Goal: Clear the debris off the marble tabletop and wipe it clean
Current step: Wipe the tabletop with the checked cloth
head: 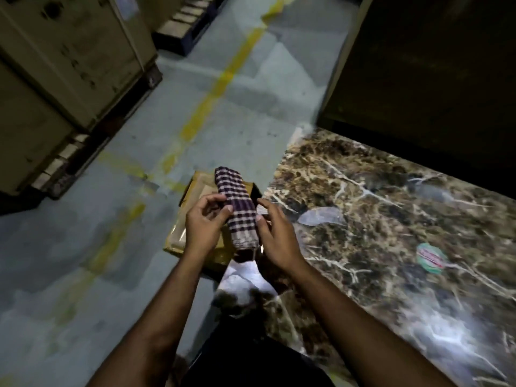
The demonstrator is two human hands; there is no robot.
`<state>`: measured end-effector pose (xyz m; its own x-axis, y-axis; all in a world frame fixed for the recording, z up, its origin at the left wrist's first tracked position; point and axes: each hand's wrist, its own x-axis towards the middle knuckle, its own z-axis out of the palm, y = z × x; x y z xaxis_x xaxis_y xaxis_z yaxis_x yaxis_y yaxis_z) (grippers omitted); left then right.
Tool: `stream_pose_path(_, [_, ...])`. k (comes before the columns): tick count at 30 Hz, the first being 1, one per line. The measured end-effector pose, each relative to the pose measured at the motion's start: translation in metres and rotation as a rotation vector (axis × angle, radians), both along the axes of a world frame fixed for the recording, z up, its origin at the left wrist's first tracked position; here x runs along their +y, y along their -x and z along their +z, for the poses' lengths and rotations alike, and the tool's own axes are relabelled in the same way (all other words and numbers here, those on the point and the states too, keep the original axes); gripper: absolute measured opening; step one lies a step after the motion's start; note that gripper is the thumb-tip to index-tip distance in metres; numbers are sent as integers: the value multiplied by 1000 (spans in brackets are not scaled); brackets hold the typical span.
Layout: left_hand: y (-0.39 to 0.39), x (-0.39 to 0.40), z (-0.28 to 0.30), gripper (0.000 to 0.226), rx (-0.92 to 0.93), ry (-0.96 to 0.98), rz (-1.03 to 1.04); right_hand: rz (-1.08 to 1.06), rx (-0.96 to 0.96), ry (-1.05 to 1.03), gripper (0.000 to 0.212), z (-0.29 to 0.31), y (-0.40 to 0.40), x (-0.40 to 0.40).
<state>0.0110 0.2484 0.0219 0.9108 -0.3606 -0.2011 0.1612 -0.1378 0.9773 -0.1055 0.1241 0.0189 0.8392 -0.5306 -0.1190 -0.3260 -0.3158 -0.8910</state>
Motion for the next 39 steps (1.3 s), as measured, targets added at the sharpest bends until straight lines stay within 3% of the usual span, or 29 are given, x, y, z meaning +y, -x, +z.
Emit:
stream_pose_path(4, [67, -32, 34, 28, 220, 280, -84, -159, -73, -553, 46, 30, 48, -38])
stream_pose_path(8, [123, -55, 42, 29, 315, 292, -250, -231, -189, -926, 25, 52, 94, -66])
stream_pose_path(10, [142, -64, 39, 27, 224, 188, -269, -231, -190, -807, 27, 58, 115, -74])
stream_pose_path(13, [153, -77, 35, 17, -6, -38, -281, -301, -111, -369, 40, 66, 134, -83])
stream_pose_path(15, [158, -88, 43, 16, 47, 8, -307, -315, -96, -86, 48, 67, 142, -82])
stream_pose_path(17, [165, -100, 55, 28, 193, 120, -357, -284, -119, 163, 48, 68, 147, -77])
stream_pose_path(19, [169, -108, 64, 32, 224, 143, -343, -248, -121, 271, 52, 68, 148, -75])
stream_pose_path(22, [165, -110, 65, 24, 136, 84, -286, -188, -117, 230, 58, 72, 151, -75])
stream_pose_path(25, [158, -104, 65, 23, 108, 41, -268, -215, -185, 104, 57, 74, 159, -78])
stream_pose_path(28, [157, -102, 70, 21, 90, 45, -292, -449, -204, 34, 60, 67, 163, -87])
stream_pose_path(29, [157, -101, 72, 21, 101, 56, -311, -485, -173, -83, 68, 64, 163, -90])
stream_pose_path(31, [159, -101, 72, 21, 120, 61, -356, -421, -234, -573, 83, 58, 162, -94])
stream_pose_path(32, [159, -101, 71, 21, 124, 49, -373, -333, -304, -831, 85, 54, 163, -95])
stream_pose_path(34, [159, -102, 71, 23, 67, 1, -391, -188, -417, -1117, 82, 49, 169, -95])
stream_pose_path(36, [157, -102, 67, 20, -49, -69, -373, -163, -425, -1173, 79, 49, 173, -94])
stream_pose_path(39, [155, -100, 65, 9, -189, -124, -340, -314, -277, -947, 58, 48, 176, -96])
